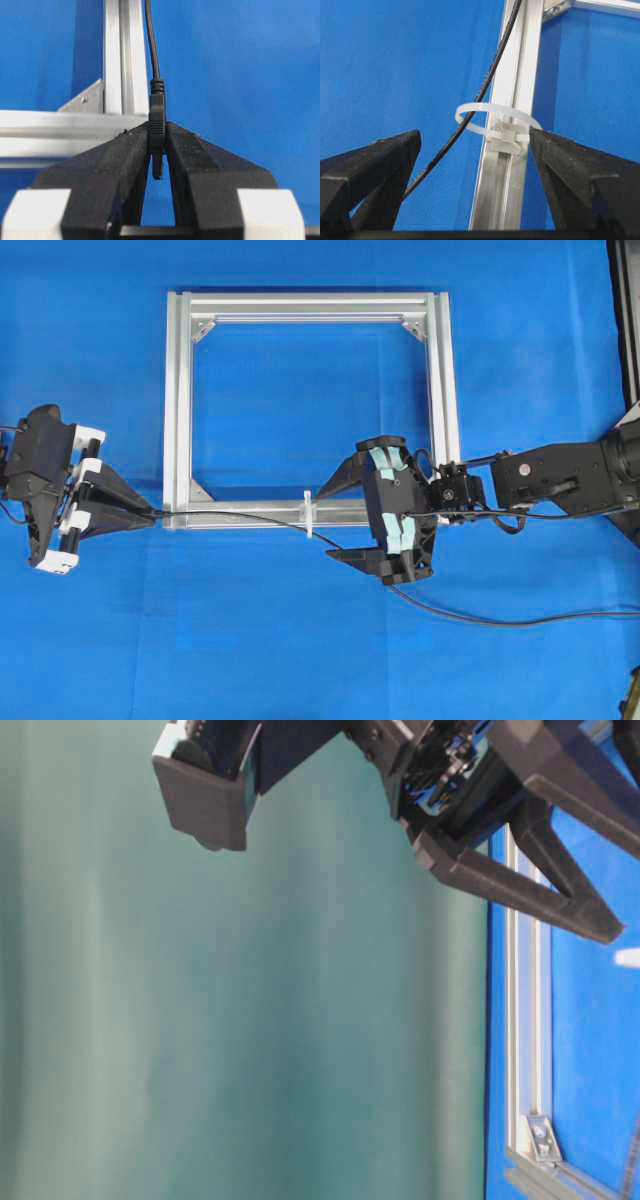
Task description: Insert the wire through the string loop located in the center.
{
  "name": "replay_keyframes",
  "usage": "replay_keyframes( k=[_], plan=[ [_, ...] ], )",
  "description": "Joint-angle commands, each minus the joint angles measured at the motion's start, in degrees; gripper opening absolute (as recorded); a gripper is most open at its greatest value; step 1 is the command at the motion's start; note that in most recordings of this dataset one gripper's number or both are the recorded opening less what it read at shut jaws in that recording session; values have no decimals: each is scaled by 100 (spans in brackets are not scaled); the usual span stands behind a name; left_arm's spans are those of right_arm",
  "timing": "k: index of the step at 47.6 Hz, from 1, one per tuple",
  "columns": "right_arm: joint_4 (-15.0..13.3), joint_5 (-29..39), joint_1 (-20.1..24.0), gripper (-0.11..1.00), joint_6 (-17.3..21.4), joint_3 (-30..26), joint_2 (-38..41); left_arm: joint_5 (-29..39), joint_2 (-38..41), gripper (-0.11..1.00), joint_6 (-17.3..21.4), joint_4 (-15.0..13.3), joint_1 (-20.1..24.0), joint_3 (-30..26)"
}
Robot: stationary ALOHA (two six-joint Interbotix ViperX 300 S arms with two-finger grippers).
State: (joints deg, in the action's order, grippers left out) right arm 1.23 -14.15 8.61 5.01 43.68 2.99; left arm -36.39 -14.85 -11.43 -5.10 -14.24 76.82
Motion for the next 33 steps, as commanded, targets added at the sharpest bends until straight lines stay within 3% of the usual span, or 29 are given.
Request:
replay_keyframes(
  k=[1, 23, 26, 33],
  plan=[
    [9, -9, 9, 91, 0, -123, -176, 176, 0, 8, 26, 9, 9, -114],
    [9, 132, 9, 91, 0, -123, -176, 316, 18, 9, 272, 18, 26, -114],
    [9, 132, 9, 91, 0, -123, -176, 325, 18, 19, 255, 18, 44, -114],
    [9, 132, 9, 91, 0, -123, -176, 325, 26, 64, 229, 18, 79, -132]
  ],
)
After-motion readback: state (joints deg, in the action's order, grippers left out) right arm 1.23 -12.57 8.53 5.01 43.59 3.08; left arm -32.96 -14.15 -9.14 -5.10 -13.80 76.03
